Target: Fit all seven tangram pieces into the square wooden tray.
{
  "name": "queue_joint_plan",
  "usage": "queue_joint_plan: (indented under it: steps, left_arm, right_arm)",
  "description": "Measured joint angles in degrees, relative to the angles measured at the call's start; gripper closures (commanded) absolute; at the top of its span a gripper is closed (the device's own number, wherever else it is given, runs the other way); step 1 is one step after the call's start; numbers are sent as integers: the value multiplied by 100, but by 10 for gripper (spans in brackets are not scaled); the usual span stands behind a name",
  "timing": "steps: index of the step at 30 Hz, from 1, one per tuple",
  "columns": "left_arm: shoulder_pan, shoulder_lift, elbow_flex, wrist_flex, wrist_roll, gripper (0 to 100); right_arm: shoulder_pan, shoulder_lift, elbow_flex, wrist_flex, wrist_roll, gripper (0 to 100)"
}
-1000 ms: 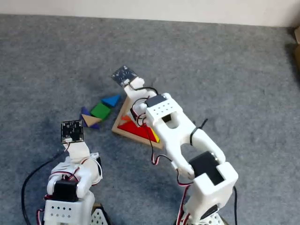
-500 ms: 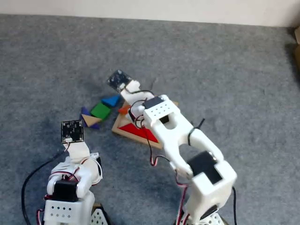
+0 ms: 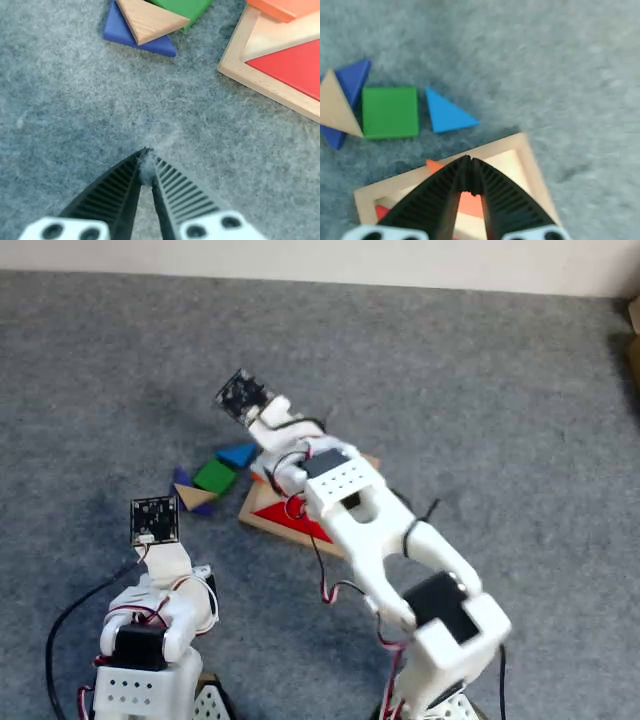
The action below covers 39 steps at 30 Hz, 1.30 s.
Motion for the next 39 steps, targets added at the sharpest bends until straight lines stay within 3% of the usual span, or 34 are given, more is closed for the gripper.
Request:
queue_joint_plan:
  steps: [11, 26, 39]
  left_arm:
    - [0, 0, 0, 0, 0, 995]
    - [0, 0, 0, 0, 0, 995]
    - [0, 0, 0, 0, 0, 995]
  right_arm:
    - [-26, 607, 97, -237, 35, 993]
    - [273, -730, 721, 105, 44, 993]
    - [571, -18, 765, -88, 44, 993]
